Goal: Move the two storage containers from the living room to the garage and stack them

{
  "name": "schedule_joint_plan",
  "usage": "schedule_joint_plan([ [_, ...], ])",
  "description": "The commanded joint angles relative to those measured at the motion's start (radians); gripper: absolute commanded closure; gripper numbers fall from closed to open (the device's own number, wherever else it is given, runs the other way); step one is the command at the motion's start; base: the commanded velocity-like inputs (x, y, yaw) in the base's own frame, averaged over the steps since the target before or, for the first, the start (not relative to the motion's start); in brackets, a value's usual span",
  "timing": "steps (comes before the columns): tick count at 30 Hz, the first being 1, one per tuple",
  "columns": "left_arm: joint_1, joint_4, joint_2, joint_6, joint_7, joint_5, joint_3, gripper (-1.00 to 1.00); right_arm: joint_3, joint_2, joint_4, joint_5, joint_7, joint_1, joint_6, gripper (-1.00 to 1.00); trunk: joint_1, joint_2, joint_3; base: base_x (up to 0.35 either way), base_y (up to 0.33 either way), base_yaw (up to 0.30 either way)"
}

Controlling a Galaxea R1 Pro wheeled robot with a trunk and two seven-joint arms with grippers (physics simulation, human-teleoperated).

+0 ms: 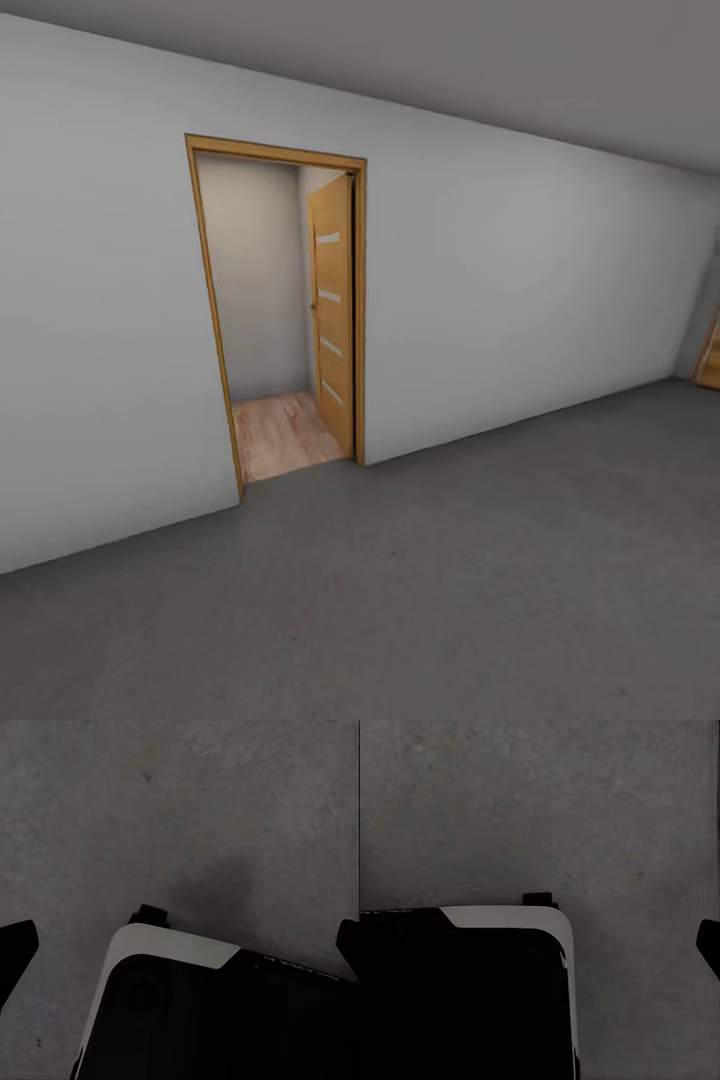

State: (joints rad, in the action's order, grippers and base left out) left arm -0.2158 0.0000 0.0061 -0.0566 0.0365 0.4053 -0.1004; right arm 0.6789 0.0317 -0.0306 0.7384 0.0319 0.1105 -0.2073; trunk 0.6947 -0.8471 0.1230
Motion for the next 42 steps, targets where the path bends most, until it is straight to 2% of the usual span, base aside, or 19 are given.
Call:
schedule_joint_plan([
  [1, 0.000, 0.000, 0.000, -0.001, 0.002, 0.007, -0.009, -1.00, 0.008, 0.000, -0.003, 0.008, 0.003, 0.001, -0.003, -1.00, 0.001, -0.001, 0.001, 0.317, 0.000, -0.201],
  [42, 0.000, 0.000, 0.000, 0.003, 0.002, 0.007, -0.009, -1.00, 0.016, -0.005, -0.002, 0.005, 0.004, 0.001, 0.006, -1.00, 0.001, -0.001, 0.001, 0.323, 0.000, -0.011],
])
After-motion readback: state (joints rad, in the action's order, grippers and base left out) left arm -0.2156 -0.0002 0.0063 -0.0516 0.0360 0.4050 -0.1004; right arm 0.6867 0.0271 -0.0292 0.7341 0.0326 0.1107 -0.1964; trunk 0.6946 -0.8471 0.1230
